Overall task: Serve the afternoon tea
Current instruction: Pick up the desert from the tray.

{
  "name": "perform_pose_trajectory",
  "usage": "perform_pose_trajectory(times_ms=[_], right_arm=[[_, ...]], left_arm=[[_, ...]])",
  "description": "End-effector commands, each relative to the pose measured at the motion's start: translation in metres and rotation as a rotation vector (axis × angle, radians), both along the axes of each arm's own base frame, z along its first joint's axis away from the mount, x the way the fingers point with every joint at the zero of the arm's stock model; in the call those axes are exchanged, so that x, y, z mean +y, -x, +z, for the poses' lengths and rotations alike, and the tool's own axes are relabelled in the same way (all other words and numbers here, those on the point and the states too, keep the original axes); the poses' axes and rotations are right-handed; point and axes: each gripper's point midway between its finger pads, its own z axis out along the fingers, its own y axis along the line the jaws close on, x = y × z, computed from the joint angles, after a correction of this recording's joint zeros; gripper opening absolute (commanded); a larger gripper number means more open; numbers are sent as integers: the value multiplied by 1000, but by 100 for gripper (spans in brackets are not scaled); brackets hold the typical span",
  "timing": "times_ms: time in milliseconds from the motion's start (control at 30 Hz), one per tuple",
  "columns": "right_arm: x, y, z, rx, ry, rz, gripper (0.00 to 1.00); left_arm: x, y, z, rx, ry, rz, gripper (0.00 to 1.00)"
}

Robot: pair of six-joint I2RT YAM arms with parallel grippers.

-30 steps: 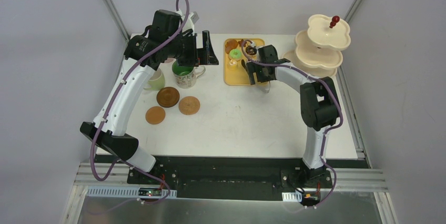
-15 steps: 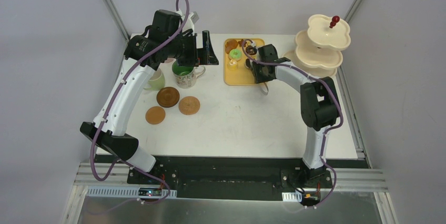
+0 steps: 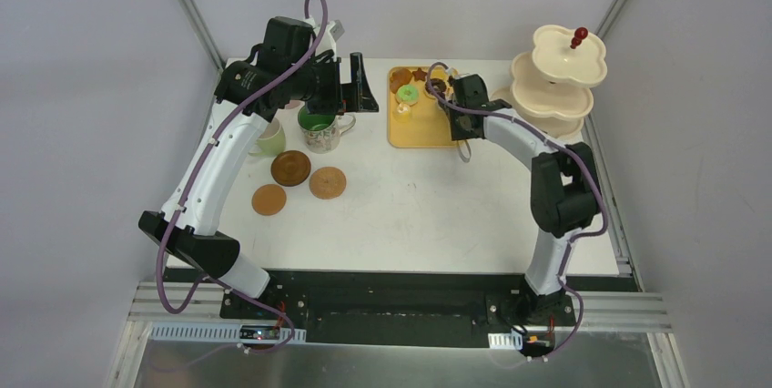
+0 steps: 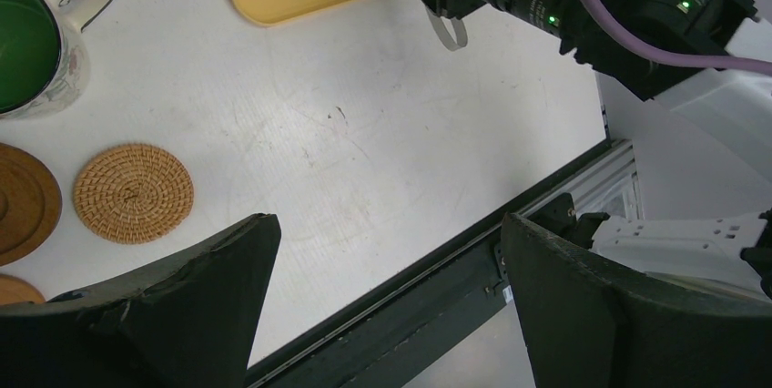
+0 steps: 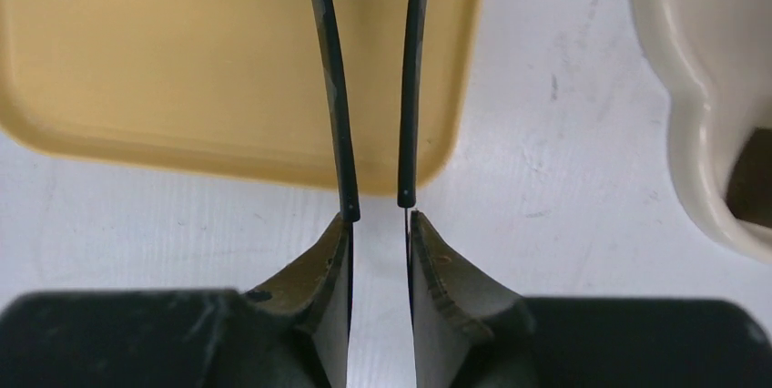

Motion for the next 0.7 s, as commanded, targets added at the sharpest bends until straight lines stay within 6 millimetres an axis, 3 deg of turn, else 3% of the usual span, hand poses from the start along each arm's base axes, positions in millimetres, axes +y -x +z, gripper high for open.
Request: perform_pose_trajectory(times_ms=[0,400,667], right_arm=[[-26,0,49,-146,16,-130,11],[-98,19,29,-118,79,-375,11],[-121,14,23,-136,111,-437,13]], left_arm=[[4,4,19,-44,43,4,97],[4,8,19,-42,51,-4,96],[5,9,20,-45,49,0,96]])
